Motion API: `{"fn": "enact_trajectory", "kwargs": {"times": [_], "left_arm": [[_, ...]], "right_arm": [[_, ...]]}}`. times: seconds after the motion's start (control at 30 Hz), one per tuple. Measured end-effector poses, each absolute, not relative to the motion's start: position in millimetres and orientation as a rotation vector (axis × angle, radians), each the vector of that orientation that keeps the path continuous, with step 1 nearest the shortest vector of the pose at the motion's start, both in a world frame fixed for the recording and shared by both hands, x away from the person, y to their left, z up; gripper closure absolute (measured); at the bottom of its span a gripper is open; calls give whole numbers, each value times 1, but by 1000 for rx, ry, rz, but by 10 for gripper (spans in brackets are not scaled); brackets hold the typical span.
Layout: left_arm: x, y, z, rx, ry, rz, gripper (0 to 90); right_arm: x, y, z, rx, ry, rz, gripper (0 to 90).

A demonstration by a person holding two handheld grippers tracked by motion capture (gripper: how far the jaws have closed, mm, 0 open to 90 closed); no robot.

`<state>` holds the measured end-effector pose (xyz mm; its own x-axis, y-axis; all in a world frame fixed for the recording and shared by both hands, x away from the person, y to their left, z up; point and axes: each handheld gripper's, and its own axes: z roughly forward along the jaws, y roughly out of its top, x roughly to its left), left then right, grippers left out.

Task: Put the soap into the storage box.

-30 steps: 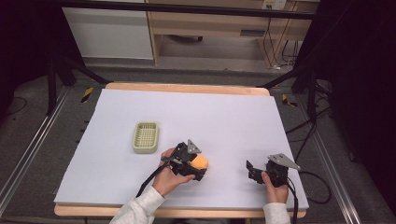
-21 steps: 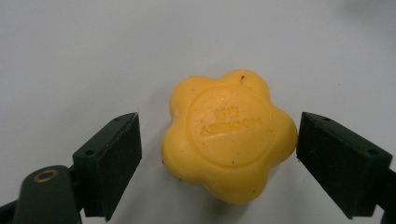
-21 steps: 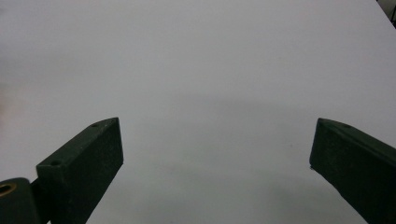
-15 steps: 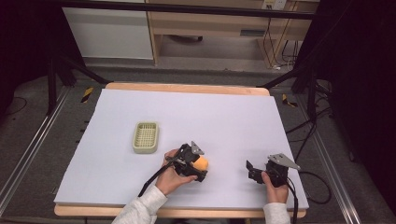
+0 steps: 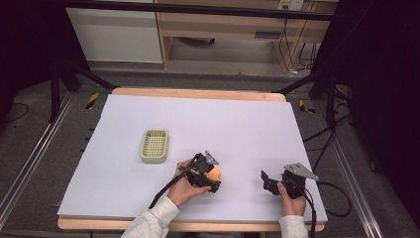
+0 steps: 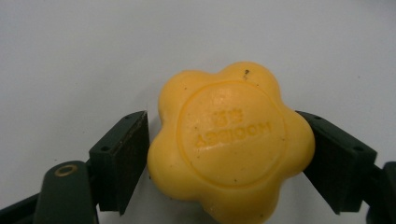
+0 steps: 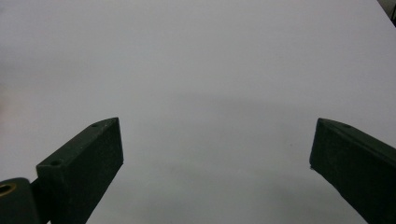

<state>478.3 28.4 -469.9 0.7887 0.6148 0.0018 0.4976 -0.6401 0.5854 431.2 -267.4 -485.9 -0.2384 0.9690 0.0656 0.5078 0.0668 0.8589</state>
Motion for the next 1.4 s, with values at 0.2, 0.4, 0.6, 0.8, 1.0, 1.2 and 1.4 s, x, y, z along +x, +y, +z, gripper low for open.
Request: {"fn": "enact_trajectory", "kwargs": {"times": [0.2,0.4,0.6,0.8,1.0,1.2,1.4], "left_arm": [[477,27,-469,2411,811,272,252],[477,27,-469,2411,818,276,255],[476,26,-469,2409,824,282,256],[475,26,-469,2402,835,290,257],[474,27,-468,2394,841,276,257],[472,29,-464,2389,828,281,258],[470,37,-454,2380,821,282,258]], "right_arm": [[431,-267,-486,1468,1801,1088,32],[431,-268,-486,1469,1801,1087,32],[432,-268,-486,1470,1801,1088,32],[432,-268,-486,1470,1801,1087,32],[431,-268,-486,1470,1799,1087,32],[432,-268,-486,1471,1802,1089,32],[432,-268,-486,1470,1801,1089,32]]}}
